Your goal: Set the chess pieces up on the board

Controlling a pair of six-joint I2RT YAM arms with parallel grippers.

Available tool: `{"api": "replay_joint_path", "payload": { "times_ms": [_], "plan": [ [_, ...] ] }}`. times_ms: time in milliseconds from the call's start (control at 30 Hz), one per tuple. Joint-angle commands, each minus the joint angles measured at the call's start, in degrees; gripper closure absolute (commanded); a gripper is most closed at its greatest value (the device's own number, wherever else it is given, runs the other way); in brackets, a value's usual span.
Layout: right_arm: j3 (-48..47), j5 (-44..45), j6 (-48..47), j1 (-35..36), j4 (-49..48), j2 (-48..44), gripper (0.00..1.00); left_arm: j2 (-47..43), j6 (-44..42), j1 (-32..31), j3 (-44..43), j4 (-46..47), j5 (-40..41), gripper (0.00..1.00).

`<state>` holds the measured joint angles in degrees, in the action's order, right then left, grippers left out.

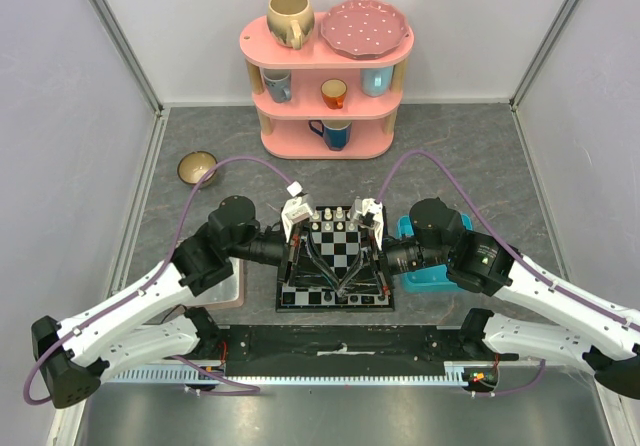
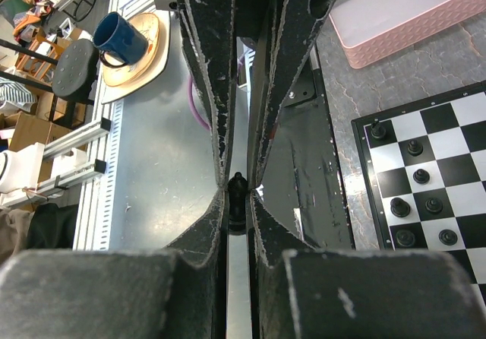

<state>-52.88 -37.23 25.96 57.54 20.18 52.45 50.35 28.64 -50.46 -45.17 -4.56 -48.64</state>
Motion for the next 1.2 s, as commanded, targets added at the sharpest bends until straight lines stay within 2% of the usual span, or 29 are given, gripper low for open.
{"api": "replay_joint_path", "payload": {
  "times_ms": [0, 200, 367, 400, 567, 1067, 1167],
  "plan": [
    [-0.6, 0.1, -0.1, 0.2, -1.7, -0.4, 1.0, 0.5, -1.6, -0.5, -1.9, 1.7, -1.5, 0.81],
    [-0.4, 0.2, -0.2, 0.2, -1.8, -0.5, 1.0, 0.4, -1.6, -0.7, -1.6, 1.7, -1.5, 0.98],
    [-0.2, 0.3, -0.1, 0.2, -1.8, -0.5, 0.99, 0.0, -1.6, -0.7, -1.3, 1.7, -1.2, 0.98],
    [-0.2, 0.5, -0.1, 0.2, -1.8, -0.5, 0.93, 0.1, -1.5, -0.8, -1.3, 1.7, -1.3, 0.98],
    [-0.2, 2.0, -0.2, 0.2, -1.7, -0.6, 0.77, -0.2, -1.6, -0.8, -1.3, 1.7, -1.4, 0.98],
    [-0.2, 4.3, 0.0, 0.2, -1.1, -1.0, 0.71, -0.3, -1.7, -0.8, -0.9, 1.6, -1.4, 0.98],
    [-0.1, 4.5, -0.1, 0.2, -0.8, -1.0, 0.68, -0.5, -1.7, -0.7, -0.9, 1.7, -1.4, 0.98]
  ]
}}
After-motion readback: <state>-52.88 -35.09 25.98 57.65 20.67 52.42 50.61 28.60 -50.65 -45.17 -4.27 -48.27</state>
